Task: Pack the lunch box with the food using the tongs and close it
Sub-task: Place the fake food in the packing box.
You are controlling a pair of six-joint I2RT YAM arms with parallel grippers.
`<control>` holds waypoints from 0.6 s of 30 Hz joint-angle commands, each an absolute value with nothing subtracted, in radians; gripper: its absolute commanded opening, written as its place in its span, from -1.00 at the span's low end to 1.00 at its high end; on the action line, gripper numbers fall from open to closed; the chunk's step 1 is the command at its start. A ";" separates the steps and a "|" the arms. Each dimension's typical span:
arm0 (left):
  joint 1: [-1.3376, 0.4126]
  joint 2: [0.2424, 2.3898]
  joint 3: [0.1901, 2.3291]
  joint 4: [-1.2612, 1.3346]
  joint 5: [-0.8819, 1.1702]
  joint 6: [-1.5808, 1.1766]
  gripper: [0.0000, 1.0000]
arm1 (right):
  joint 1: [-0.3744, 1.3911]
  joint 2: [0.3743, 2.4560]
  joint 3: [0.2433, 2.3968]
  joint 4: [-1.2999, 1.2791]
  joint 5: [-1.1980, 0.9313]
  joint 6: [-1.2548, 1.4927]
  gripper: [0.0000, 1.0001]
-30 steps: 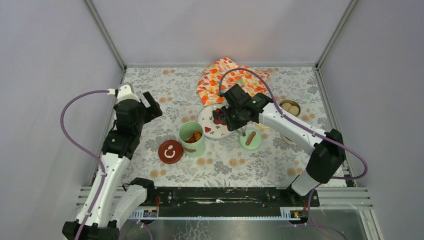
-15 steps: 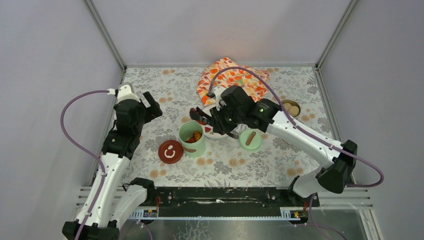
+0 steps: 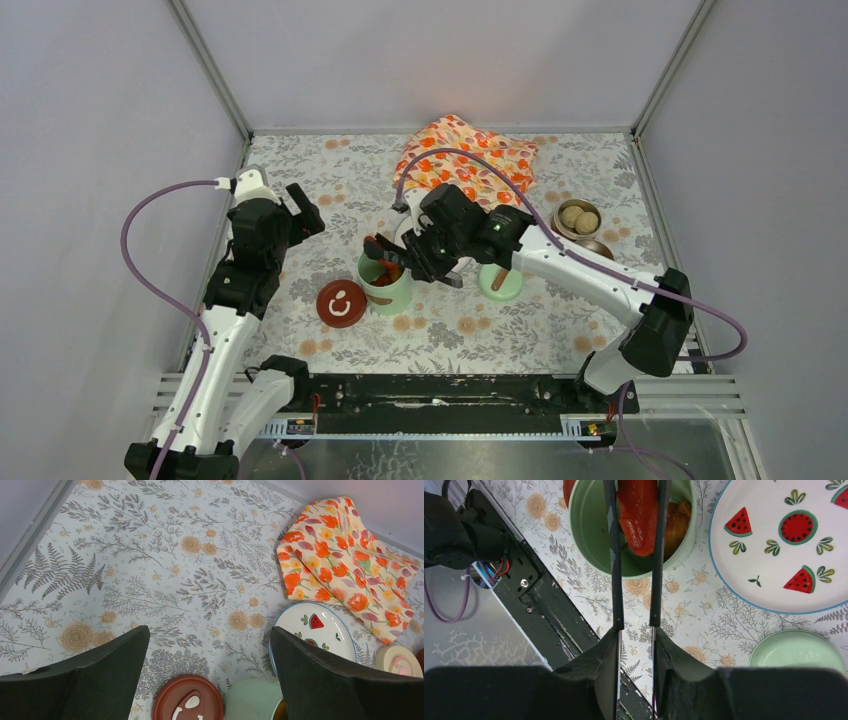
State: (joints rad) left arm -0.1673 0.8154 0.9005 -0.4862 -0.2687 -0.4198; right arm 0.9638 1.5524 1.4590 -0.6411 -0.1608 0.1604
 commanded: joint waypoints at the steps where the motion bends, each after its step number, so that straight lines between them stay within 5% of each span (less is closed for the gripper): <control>1: -0.158 0.813 0.894 -0.425 -0.261 -0.411 0.97 | 0.977 1.560 1.461 -0.596 -0.193 0.147 -0.29; 7: -0.158 0.813 0.893 -0.425 -0.261 -0.411 0.97 | 0.977 1.526 1.440 -0.604 -0.175 0.146 -0.04; 18: -0.158 0.812 0.893 -0.425 -0.264 -0.411 0.97 | 0.976 1.409 1.388 -0.584 -0.026 0.181 0.00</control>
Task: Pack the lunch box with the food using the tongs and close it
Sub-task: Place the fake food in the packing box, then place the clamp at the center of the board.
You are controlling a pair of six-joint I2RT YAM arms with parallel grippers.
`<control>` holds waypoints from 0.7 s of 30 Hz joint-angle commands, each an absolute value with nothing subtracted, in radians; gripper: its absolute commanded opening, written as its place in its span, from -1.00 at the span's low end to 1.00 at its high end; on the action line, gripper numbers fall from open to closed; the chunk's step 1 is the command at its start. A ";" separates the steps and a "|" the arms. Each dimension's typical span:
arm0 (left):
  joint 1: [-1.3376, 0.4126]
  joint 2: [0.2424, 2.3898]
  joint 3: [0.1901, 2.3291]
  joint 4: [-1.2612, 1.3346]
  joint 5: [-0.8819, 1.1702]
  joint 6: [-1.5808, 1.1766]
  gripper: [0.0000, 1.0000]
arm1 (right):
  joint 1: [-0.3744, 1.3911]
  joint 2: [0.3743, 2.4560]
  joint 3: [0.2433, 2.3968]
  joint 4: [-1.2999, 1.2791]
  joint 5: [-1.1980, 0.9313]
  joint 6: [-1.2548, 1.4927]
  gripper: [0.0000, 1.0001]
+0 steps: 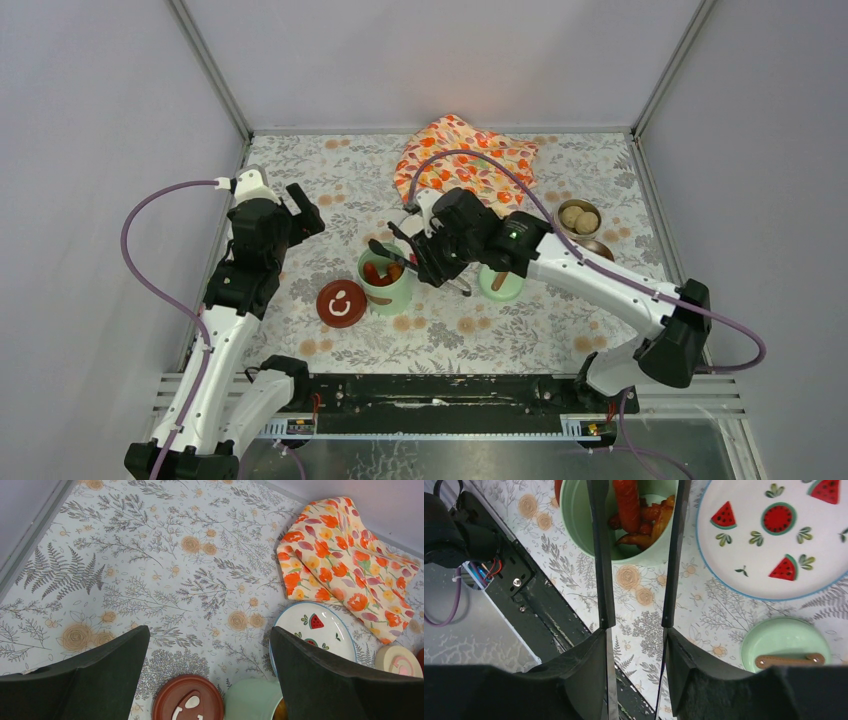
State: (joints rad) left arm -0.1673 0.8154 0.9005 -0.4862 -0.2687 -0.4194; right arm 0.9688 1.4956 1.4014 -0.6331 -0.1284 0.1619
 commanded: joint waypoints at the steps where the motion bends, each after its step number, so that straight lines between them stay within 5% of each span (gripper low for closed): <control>1: -0.158 0.813 0.893 -0.425 -0.264 -0.411 0.97 | 0.976 1.396 1.381 -0.588 -0.008 0.188 0.00; 21: -0.159 0.796 0.895 -0.424 -0.258 -0.412 0.97 | 0.808 0.990 0.877 -0.670 0.506 0.601 -0.10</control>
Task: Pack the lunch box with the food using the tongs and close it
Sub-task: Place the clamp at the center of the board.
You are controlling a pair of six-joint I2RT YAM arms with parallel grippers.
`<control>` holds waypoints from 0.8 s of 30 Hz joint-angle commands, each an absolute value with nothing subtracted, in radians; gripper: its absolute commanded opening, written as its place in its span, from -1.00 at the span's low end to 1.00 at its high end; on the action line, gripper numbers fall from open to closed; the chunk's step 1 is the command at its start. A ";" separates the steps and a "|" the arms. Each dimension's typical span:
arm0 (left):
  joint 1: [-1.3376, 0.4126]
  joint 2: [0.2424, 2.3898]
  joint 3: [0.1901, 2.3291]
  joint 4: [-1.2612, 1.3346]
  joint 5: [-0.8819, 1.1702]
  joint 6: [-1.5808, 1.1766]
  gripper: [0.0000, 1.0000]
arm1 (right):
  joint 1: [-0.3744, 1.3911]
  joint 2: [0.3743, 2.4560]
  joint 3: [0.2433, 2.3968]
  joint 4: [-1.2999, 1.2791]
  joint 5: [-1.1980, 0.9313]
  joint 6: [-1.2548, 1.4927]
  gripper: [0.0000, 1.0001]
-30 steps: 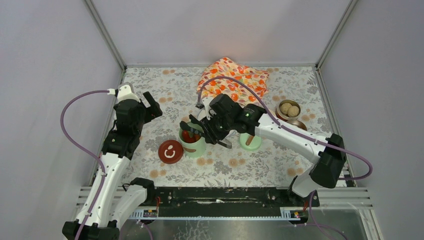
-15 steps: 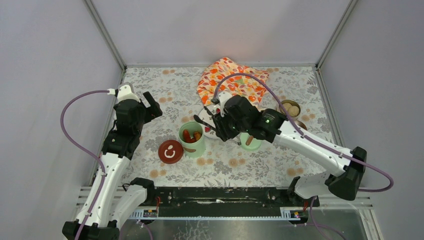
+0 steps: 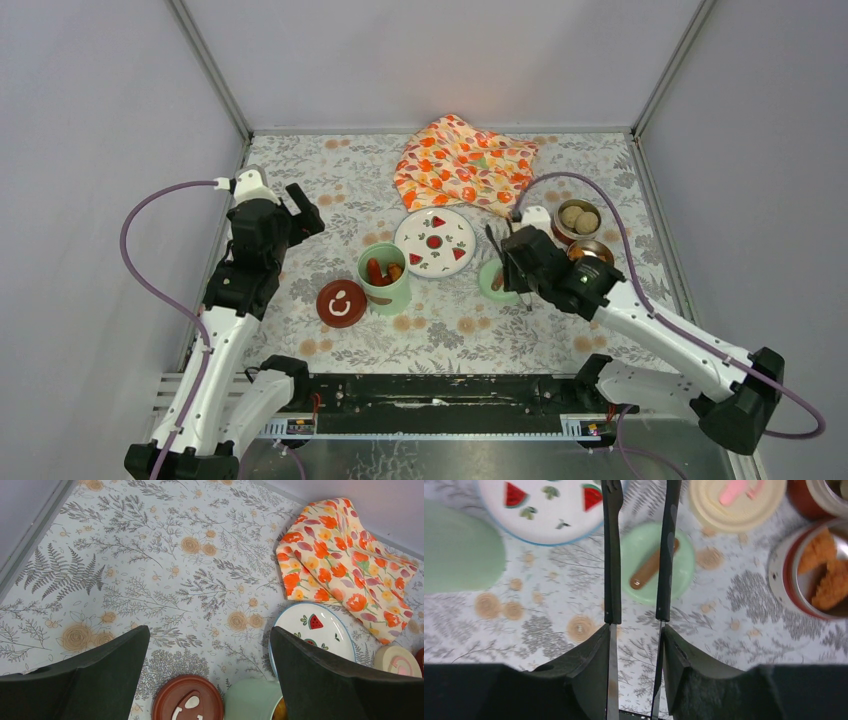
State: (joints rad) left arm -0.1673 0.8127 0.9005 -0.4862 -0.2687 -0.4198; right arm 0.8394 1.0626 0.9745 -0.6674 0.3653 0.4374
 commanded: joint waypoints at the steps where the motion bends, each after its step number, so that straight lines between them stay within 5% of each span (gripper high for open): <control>1: -0.159 0.796 0.895 -0.425 -0.258 -0.411 0.97 | 0.801 0.979 0.844 -0.673 0.511 0.631 -0.10; 14: -0.159 0.784 0.895 -0.425 -0.256 -0.410 0.97 | 0.795 0.961 0.532 -0.647 0.580 1.001 -0.07; 24: -0.158 0.788 0.895 -0.425 -0.234 -0.408 0.97 | 0.795 0.992 0.464 -0.556 0.543 0.994 0.22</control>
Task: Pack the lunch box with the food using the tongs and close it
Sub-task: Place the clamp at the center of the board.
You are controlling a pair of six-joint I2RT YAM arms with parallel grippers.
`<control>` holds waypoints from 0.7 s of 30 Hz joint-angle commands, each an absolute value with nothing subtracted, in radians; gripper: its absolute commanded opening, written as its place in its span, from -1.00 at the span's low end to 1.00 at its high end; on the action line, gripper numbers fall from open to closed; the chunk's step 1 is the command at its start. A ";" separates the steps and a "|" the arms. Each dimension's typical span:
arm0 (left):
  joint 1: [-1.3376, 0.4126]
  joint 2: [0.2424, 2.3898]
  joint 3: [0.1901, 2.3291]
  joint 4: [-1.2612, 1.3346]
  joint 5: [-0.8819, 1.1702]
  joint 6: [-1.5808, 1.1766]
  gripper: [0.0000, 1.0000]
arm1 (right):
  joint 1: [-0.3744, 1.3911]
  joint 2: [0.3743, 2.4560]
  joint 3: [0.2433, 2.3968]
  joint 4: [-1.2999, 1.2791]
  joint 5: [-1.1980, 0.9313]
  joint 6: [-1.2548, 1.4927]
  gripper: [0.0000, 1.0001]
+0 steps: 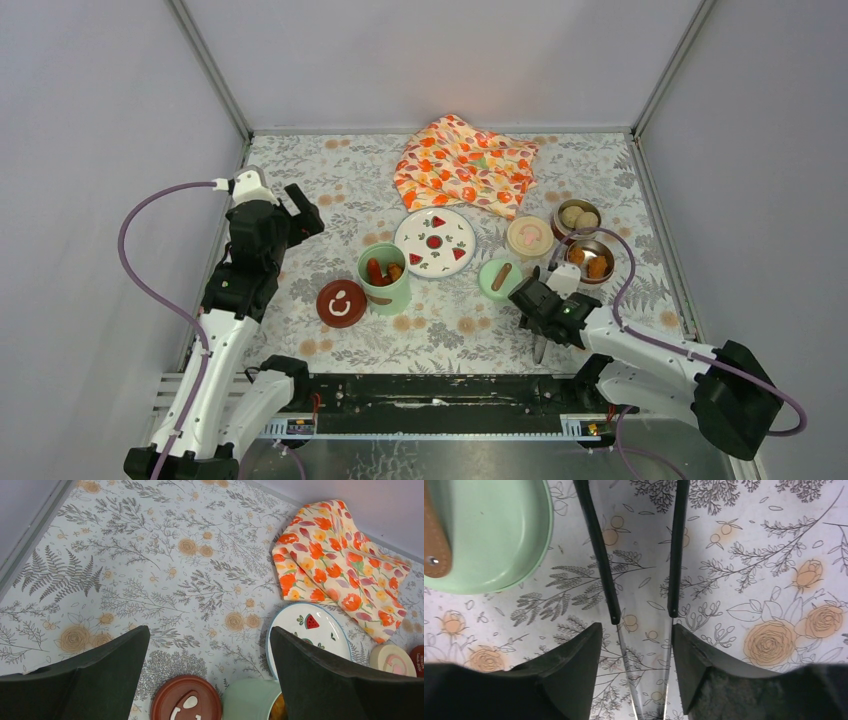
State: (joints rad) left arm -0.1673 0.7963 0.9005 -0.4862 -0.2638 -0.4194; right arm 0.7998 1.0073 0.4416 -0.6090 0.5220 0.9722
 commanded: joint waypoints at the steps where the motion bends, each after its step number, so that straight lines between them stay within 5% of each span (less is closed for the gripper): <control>1: -0.158 0.789 0.897 -0.424 -0.227 -0.408 0.97 | 0.795 0.985 0.476 -0.565 0.543 0.984 0.27; 10: -0.159 0.808 0.899 -0.458 -0.096 -0.442 0.97 | 0.795 0.916 0.613 -0.544 0.559 0.812 0.50; 21: -0.161 0.811 0.779 -0.463 0.179 -0.585 0.97 | 0.795 1.117 0.694 -0.280 0.605 0.710 0.45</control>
State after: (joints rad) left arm -0.1673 0.8085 0.8345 -0.4881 0.0288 -0.5220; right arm 0.7994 1.0378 0.6498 -0.4141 0.5327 0.7517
